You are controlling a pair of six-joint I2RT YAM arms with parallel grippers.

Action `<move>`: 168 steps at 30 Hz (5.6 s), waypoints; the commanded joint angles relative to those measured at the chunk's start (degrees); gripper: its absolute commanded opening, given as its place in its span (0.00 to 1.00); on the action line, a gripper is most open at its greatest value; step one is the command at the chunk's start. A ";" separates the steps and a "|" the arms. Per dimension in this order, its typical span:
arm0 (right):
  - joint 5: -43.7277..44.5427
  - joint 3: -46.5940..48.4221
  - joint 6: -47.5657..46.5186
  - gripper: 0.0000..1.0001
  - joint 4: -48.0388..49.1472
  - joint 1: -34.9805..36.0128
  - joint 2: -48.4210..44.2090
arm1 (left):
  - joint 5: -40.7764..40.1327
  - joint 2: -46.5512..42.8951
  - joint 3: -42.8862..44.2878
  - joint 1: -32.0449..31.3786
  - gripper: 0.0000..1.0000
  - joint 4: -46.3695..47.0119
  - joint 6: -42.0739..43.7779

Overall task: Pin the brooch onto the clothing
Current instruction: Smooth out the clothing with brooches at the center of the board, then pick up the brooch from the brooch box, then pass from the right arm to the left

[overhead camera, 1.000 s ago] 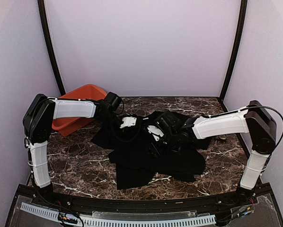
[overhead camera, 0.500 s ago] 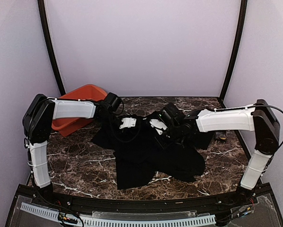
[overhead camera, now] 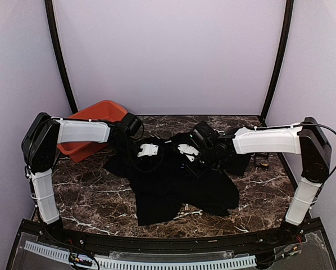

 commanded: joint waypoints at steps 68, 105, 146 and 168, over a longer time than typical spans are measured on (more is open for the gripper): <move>16.30 -12.34 30.20 0.53 0.48 -51.14 0.35 | -13.43 -15.62 -2.66 -7.15 0.99 0.00 -45.31; -35.66 -3.03 25.55 0.37 -0.70 -35.68 -13.77 | 11.25 -23.15 -10.58 -7.22 0.99 9.37 -36.63; -50.96 -7.76 37.24 0.40 47.32 -9.34 -10.37 | 19.88 -31.52 -25.16 -10.50 0.99 44.51 -54.00; -24.73 -13.39 38.11 0.41 56.25 -6.23 -12.97 | 10.47 -31.53 -28.83 -10.78 0.99 54.66 -65.73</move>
